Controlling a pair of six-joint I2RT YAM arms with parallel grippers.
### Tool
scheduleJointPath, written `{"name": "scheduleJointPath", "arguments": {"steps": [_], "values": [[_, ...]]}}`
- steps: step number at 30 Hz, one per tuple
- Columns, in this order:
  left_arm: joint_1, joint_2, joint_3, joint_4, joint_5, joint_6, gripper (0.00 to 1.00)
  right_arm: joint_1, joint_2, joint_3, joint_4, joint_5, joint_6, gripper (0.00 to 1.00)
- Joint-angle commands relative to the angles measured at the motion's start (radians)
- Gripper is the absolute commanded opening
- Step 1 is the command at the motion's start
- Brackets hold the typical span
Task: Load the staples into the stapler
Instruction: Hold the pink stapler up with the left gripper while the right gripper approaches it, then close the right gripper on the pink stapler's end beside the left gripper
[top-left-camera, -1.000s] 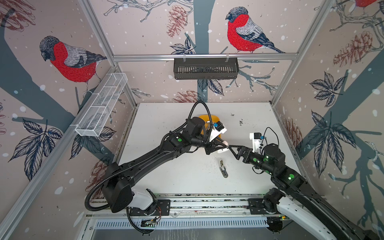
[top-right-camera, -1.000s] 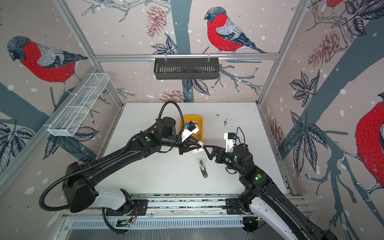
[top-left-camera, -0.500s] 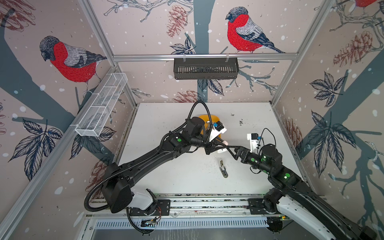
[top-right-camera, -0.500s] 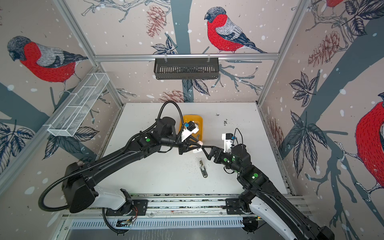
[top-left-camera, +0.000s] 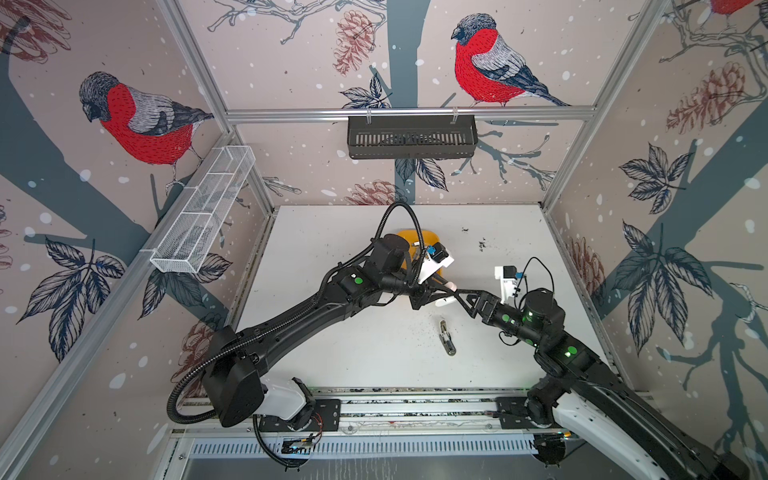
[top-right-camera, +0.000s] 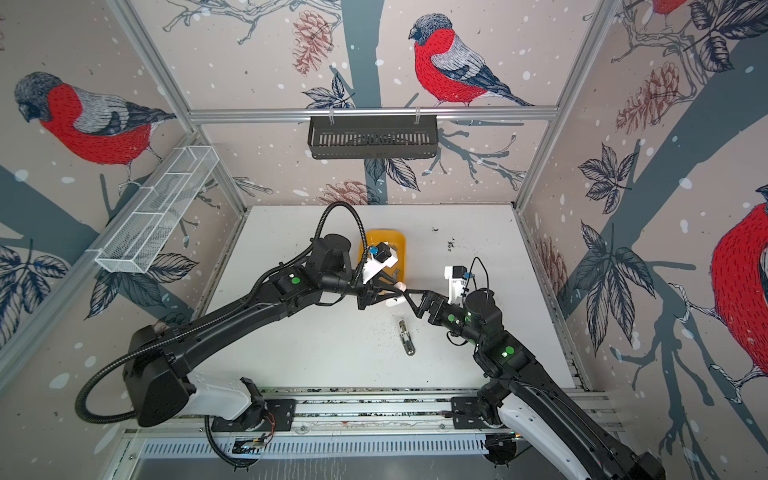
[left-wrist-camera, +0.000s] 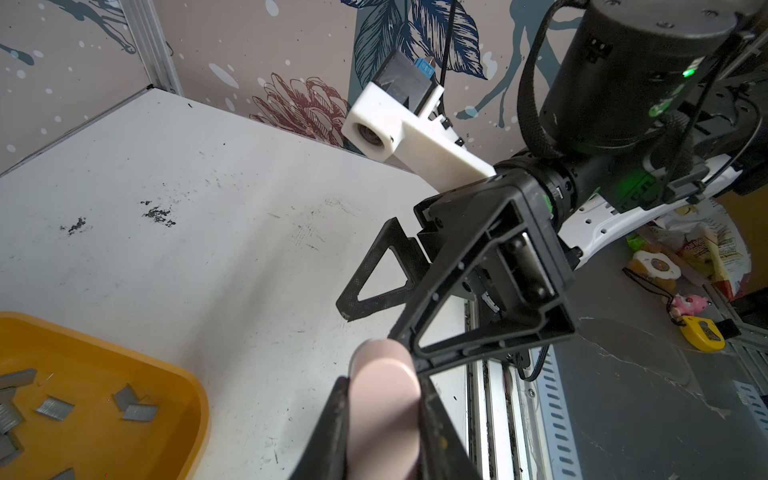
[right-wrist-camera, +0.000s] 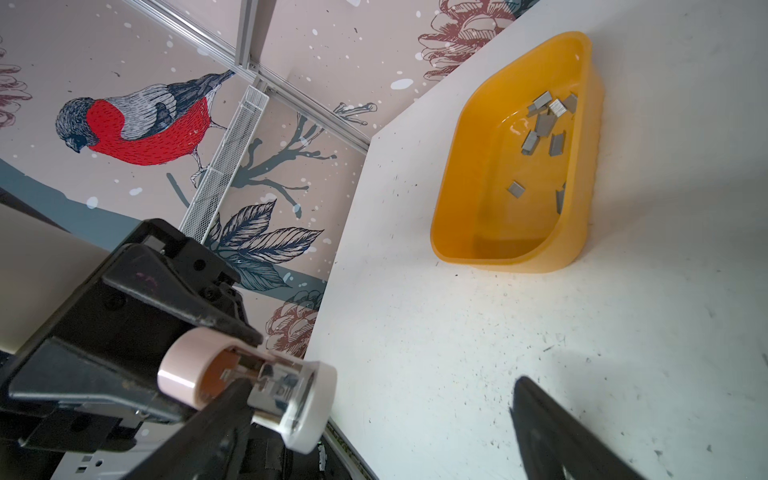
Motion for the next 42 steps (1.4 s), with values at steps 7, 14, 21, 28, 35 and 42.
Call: {"name": "scheduleJointPath", "arguments": {"steps": [7, 14, 21, 28, 35, 42], "values": [[-0.006, -0.010, 0.005, 0.026, 0.020, 0.012, 0.03, -0.015, 0.005, -0.003, 0.029, -0.016, 0.020, 0.96], [-0.006, -0.017, 0.005, 0.026, 0.017, 0.012, 0.02, -0.014, 0.015, 0.007, -0.052, 0.014, -0.013, 0.96], [-0.006, -0.023, 0.003, 0.034, 0.021, 0.008, 0.02, -0.009, 0.027, 0.010, -0.084, -0.006, -0.042, 0.97], [-0.007, -0.022, 0.002, 0.035, 0.026, 0.004, 0.02, 0.033, 0.076, 0.021, -0.078, 0.004, -0.057, 0.97], [-0.006, -0.022, 0.002, 0.035, 0.026, 0.003, 0.02, 0.095, 0.134, 0.053, -0.065, 0.032, -0.082, 0.97], [-0.003, -0.023, 0.005, 0.038, 0.061, -0.013, 0.02, 0.090, 0.087, 0.054, -0.053, 0.030, -0.160, 0.98]]}}
